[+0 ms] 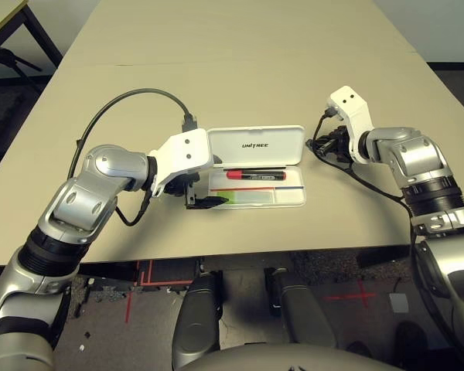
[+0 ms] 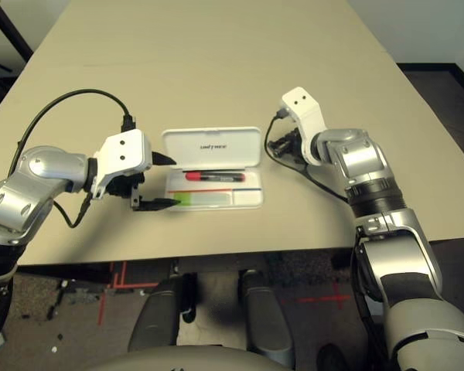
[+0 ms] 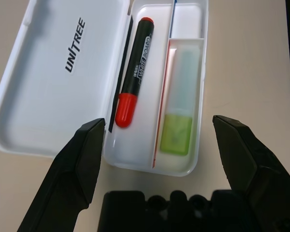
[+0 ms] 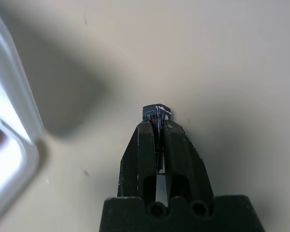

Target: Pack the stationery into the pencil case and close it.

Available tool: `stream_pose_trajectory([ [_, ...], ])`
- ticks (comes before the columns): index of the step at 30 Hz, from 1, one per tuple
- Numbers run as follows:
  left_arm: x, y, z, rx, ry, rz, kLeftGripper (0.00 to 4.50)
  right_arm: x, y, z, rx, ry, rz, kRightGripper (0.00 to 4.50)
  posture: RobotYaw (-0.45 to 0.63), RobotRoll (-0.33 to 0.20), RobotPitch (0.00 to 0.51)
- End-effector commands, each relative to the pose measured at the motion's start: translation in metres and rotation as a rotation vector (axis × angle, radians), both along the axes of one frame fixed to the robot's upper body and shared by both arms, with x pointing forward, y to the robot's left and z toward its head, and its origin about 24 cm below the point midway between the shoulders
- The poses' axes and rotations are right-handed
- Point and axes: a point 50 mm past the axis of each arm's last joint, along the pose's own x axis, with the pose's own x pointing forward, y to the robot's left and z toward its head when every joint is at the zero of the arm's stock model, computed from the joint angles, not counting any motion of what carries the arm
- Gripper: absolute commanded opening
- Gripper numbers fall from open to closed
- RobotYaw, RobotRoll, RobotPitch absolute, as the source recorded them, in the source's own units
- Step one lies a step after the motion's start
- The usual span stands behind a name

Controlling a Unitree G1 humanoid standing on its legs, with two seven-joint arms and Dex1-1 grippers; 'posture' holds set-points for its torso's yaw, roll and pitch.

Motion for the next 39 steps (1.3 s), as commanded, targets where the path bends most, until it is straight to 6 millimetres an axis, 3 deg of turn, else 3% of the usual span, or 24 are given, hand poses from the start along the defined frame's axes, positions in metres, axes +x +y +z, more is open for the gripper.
stream_pose_trajectory([
  [1,-0.001,0.002,0.0,-0.008,0.007,-0.007,4.5,-0.013,-0.013,0.016,0.016,-0.033,0.104,0.01,0.04,0.0,0.199],
  [9,0.001,0.005,-0.001,-0.017,0.004,0.0,4.5,-0.043,-0.024,0.042,0.055,-0.047,0.377,0.01,0.03,0.0,0.2],
  [18,0.005,0.007,-0.003,-0.022,-0.003,0.011,4.5,-0.066,0.007,0.041,0.029,0.035,0.685,0.01,0.03,0.0,0.194],
  [30,0.0,0.013,-0.003,-0.025,-0.009,0.035,4.5,-0.06,0.05,0.02,-0.112,0.011,0.87,0.01,0.09,0.0,0.191],
  [39,-0.007,0.023,0.001,-0.069,0.006,0.036,4.5,-0.054,0.052,0.007,-0.149,0.004,0.893,0.01,0.11,0.0,0.187],
])
